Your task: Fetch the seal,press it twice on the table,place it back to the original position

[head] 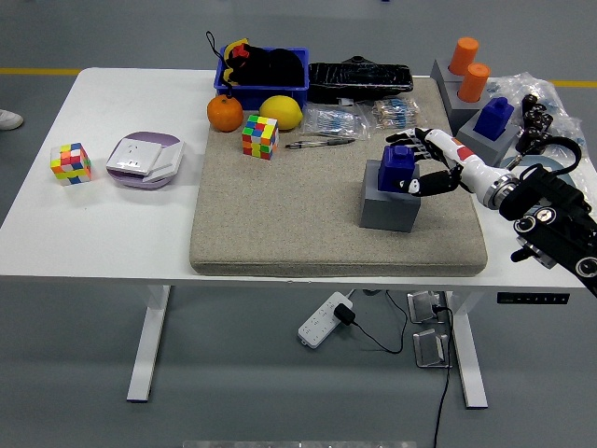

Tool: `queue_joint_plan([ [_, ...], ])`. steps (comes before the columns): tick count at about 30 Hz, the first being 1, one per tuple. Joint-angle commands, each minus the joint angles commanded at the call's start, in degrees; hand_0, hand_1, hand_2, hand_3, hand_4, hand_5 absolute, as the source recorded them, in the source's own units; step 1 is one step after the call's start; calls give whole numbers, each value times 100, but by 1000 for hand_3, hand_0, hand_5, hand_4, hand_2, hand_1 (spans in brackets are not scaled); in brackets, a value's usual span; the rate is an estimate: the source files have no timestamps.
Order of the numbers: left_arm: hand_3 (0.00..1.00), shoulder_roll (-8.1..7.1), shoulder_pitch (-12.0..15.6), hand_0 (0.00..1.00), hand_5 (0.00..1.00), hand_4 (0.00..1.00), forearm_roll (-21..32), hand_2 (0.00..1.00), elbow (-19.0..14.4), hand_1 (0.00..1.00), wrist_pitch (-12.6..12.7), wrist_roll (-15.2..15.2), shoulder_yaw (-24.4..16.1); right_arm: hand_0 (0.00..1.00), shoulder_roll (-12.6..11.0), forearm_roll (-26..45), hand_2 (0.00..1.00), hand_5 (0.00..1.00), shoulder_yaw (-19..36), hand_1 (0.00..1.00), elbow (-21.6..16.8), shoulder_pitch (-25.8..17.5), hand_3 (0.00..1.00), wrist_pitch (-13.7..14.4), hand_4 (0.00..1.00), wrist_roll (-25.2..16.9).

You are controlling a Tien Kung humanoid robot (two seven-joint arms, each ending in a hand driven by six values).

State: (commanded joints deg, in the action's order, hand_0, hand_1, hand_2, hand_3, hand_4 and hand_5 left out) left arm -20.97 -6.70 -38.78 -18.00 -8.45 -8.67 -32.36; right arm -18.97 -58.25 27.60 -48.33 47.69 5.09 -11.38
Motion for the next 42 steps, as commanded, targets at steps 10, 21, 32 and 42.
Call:
queue_joint_plan([
  [10, 816, -6, 13, 820, 277, 779, 5, 766, -4, 800, -4, -3, 26, 877, -2, -63, 908, 3, 51, 904, -24, -6, 928, -38, 998, 46],
  [21, 816, -6, 28, 820, 276, 778, 12, 766, -6, 799, -7, -4, 40, 970, -51, -195, 960, 252, 306, 965, -137, -56, 985, -50, 998, 101],
  [32, 816, 1, 51, 819, 277, 778, 9, 766, 9, 800, -2, -4, -19, 996, -367, -619, 989, 390, 1054, 995, -599, -272, 998, -429, 998, 513],
  [42, 816, 18, 67, 819, 277, 778, -30, 766, 21, 800, 8, 1, -104, 988, -936, -526, 964, 540, 2059, 976, -1037, -683, 998, -496, 998, 679],
])
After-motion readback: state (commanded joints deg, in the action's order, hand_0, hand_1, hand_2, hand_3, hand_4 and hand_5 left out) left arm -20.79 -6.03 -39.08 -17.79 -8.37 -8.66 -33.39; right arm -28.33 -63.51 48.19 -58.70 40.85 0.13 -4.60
